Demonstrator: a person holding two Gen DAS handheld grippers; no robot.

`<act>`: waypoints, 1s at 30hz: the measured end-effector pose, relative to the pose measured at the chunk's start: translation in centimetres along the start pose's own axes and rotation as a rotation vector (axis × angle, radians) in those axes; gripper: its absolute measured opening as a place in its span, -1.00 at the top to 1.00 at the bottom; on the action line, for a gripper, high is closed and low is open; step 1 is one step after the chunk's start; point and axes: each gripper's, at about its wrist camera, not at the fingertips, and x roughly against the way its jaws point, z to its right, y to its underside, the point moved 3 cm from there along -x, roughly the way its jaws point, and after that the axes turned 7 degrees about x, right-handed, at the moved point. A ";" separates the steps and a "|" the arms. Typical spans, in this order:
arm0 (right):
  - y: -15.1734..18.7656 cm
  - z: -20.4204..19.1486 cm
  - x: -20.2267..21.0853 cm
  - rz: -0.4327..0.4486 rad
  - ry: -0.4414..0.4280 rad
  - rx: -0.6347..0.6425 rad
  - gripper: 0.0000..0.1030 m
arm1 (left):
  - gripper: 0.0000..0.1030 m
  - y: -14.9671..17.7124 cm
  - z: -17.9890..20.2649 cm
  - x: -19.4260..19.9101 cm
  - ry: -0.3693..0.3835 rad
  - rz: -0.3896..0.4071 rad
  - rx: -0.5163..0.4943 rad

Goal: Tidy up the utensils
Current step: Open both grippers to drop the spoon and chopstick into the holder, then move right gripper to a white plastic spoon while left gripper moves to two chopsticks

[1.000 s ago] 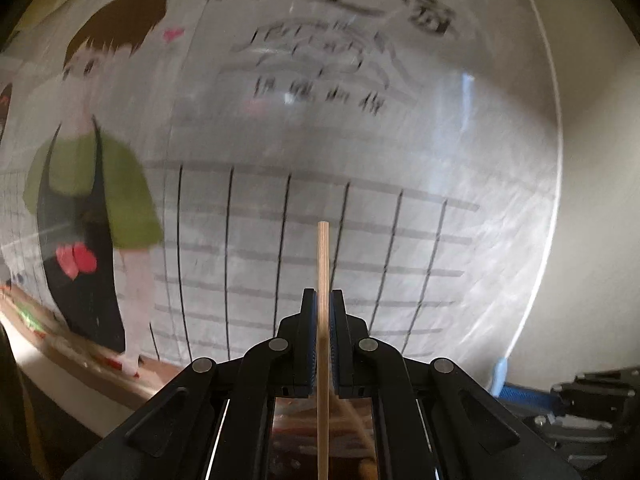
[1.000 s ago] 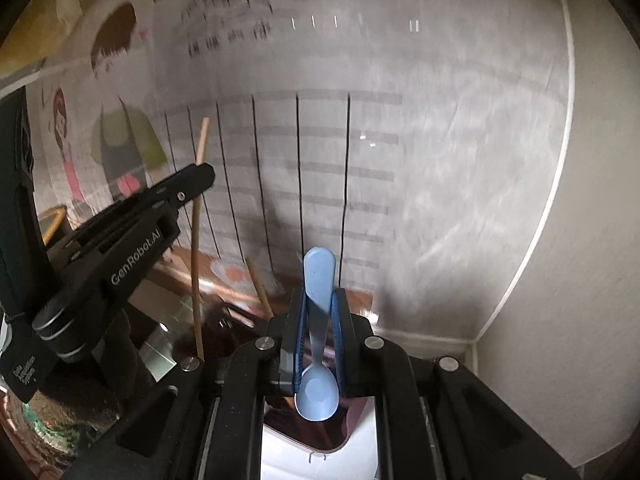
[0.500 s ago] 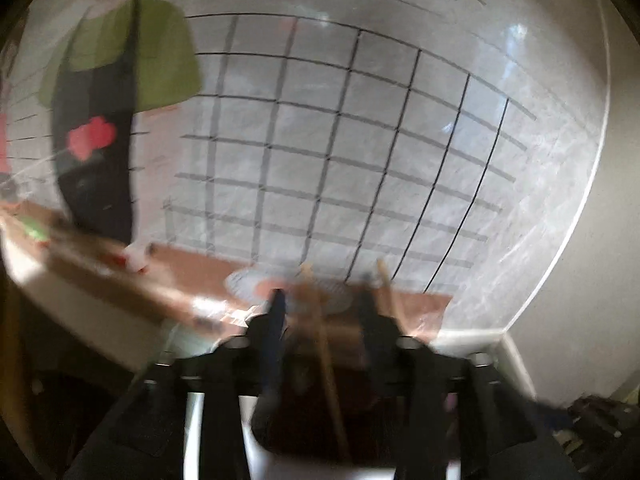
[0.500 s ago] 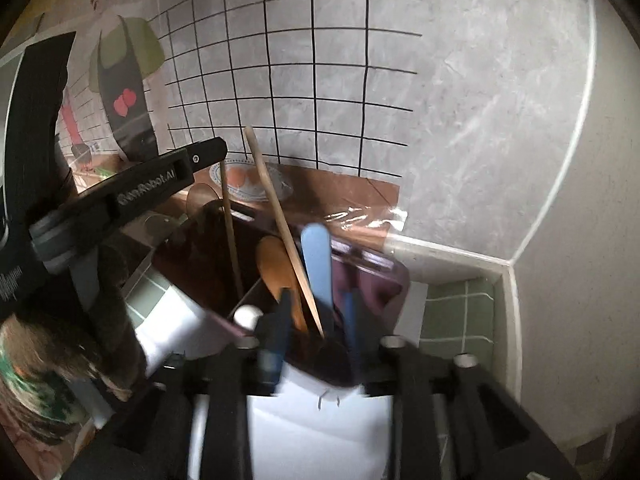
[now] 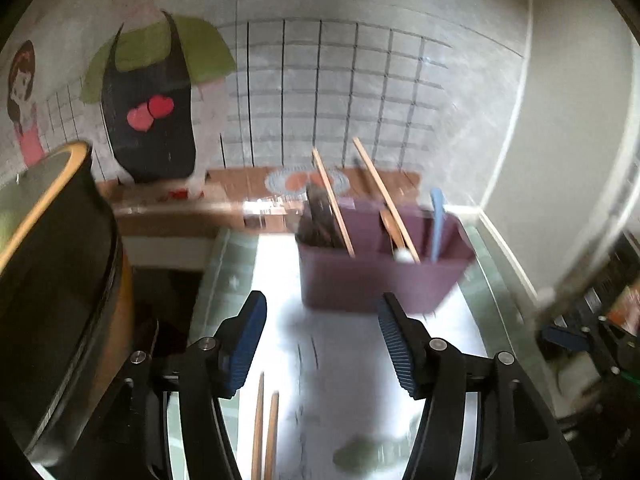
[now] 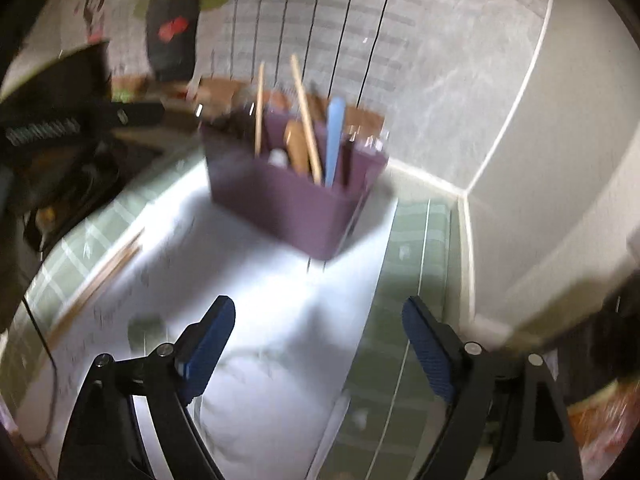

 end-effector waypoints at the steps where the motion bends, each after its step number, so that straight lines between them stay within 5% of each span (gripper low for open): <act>1: 0.9 -0.1 -0.1 -0.023 -0.011 -0.006 -0.61 | -0.16 0.5 -0.2 0.3 0.005 -0.015 0.000; 3: 2.9 -0.1 -0.1 -0.062 -0.061 -0.042 -0.54 | -0.17 2.3 -1.0 0.8 0.019 -0.071 -0.011; 6: 5.9 0.4 -0.4 -0.116 -0.138 -0.108 -0.09 | -0.18 5.2 -2.5 1.5 0.018 -0.130 -0.016; 15: 11.0 1.5 -0.8 -0.181 -0.230 -0.248 0.03 | -0.18 12.3 -7.0 2.6 0.047 -0.289 -0.025; 20: 11.8 -0.3 -2.0 -0.235 -0.180 -0.219 0.42 | -0.18 13.8 -9.2 1.6 0.066 -0.375 0.074; 21: 11.8 -0.5 -2.0 -0.237 -0.183 -0.213 0.79 | -0.18 13.8 -9.3 1.1 0.064 -0.388 0.089; 26: 10.5 -2.7 -1.8 -0.217 -0.248 -0.200 0.86 | -0.14 13.1 -8.3 -1.6 0.053 -0.435 0.090; 30: 9.6 -4.4 -1.6 -0.198 -0.297 -0.188 0.86 | -0.03 12.9 -7.7 -4.1 -0.057 -0.468 0.021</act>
